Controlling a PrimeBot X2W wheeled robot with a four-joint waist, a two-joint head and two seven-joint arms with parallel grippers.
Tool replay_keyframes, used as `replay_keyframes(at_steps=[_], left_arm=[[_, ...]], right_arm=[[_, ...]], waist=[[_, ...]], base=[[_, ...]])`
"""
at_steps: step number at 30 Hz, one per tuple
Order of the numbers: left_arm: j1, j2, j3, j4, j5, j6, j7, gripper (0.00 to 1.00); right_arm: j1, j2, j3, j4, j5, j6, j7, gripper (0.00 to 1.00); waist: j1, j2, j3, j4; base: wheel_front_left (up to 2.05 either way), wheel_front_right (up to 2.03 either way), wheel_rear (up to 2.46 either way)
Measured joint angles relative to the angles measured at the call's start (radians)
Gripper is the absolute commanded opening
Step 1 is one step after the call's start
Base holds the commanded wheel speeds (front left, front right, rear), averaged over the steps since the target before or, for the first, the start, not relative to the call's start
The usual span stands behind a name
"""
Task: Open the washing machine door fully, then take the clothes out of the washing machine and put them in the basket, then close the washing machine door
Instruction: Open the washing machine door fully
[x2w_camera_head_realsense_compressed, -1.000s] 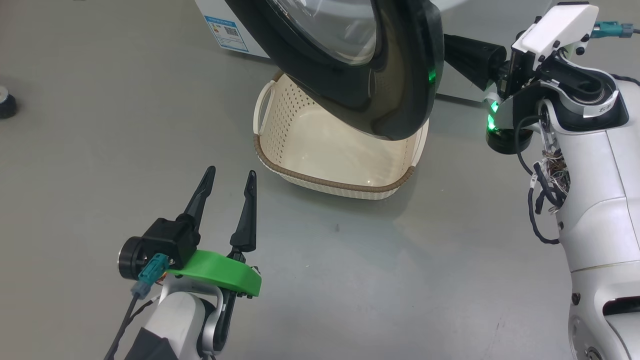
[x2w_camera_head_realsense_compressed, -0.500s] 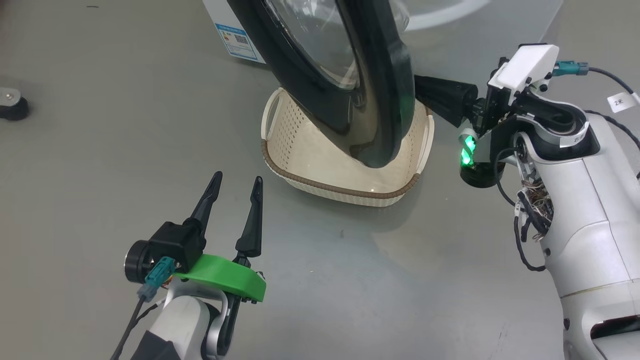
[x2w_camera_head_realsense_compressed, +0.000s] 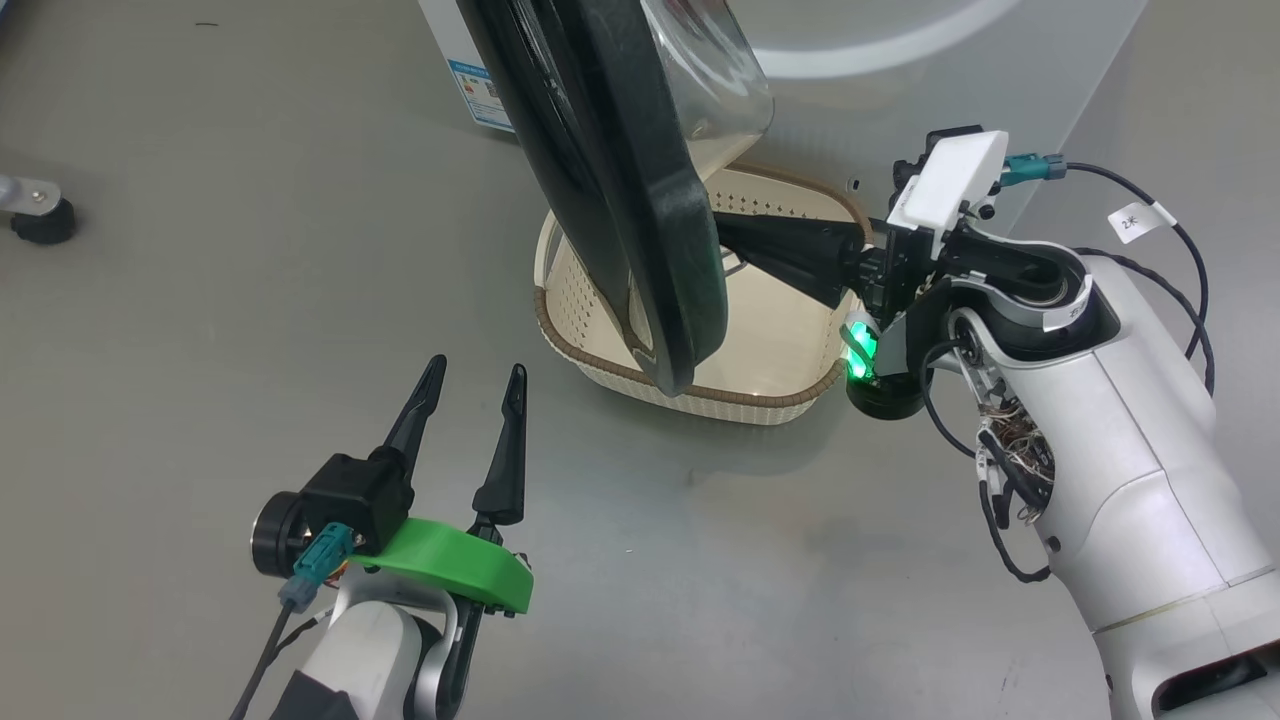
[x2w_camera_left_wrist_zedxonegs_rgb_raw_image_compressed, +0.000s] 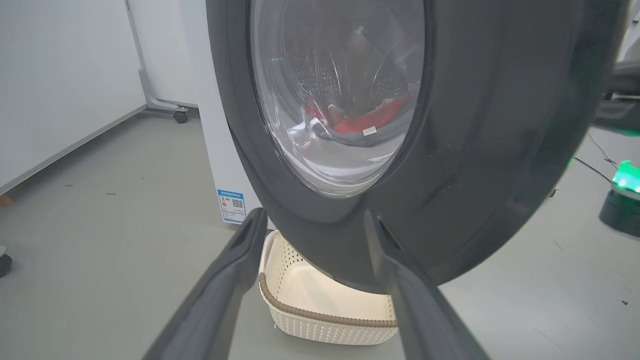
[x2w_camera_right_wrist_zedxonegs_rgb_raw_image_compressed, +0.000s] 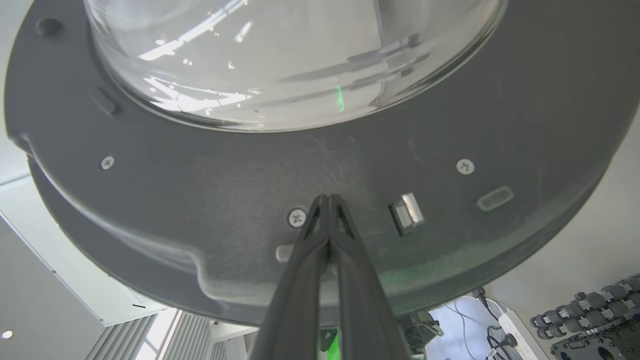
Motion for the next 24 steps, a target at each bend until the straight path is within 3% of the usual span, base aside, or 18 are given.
replay_keyframes(at_steps=[15,24], left_arm=[[0.009,0.000,0.000,-0.004,0.000,0.003,0.000,1.00],[0.010,0.000,0.024,-0.009,0.000,0.004,0.000,1.00]], right_arm=[[0.014,-0.001,0.153,-0.067,0.089,0.000,-0.057,0.00],[0.012,0.002,0.183,-0.065,0.071,0.000,-0.123,0.00]], waist=[[0.0000,0.0000,0.003,0.012],[0.0000,0.0000,0.006,0.000]], base=[[0.00,0.00,0.00],[0.00,0.00,0.00]])
